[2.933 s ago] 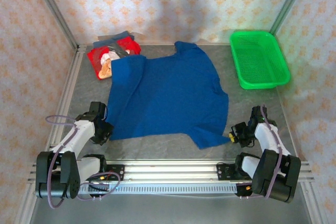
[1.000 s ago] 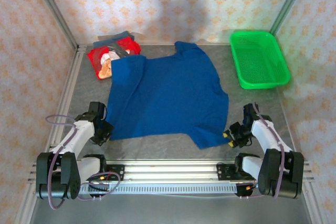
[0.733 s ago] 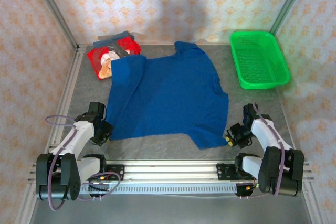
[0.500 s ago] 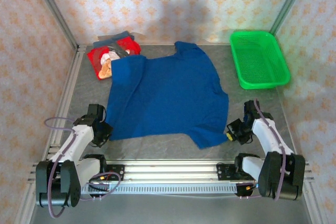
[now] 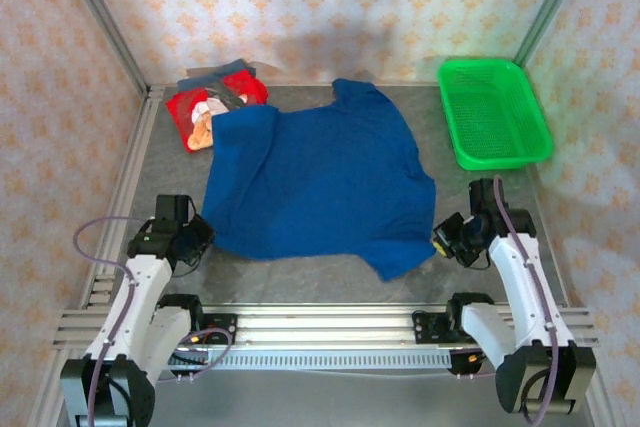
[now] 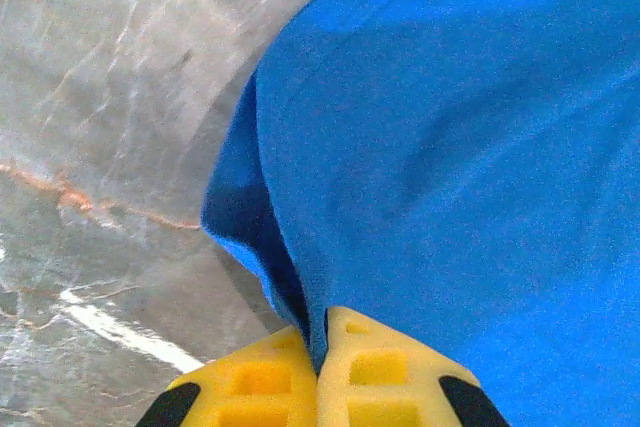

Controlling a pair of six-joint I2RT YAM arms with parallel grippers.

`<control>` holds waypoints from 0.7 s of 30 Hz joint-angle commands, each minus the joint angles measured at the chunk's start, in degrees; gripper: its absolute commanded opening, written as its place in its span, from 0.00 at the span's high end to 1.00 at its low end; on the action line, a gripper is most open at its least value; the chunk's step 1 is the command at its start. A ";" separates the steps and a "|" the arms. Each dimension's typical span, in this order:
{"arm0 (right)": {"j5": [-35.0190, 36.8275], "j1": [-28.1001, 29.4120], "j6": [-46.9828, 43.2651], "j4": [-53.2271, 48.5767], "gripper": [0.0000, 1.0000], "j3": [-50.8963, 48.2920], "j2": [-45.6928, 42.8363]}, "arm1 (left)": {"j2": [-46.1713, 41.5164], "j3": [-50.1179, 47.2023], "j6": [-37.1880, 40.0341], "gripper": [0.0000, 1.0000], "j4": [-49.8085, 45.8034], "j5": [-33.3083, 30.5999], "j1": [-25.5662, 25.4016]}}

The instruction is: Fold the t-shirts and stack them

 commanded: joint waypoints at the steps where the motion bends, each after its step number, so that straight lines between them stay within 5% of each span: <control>1: 1.53 0.85 0.55 1.34 1.00 4.86 4.39 | 1.29 4.53 1.34 1.00 -1.86 -1.18 -0.39; 11: 2.91 0.99 -6.38 5.62 1.00 26.78 27.56 | 14.29 12.57 5.58 1.00 1.18 -3.50 2.04; 21: 3.25 1.08 -10.19 7.99 1.00 36.63 41.98 | 23.46 16.39 8.00 1.00 3.43 -4.80 3.43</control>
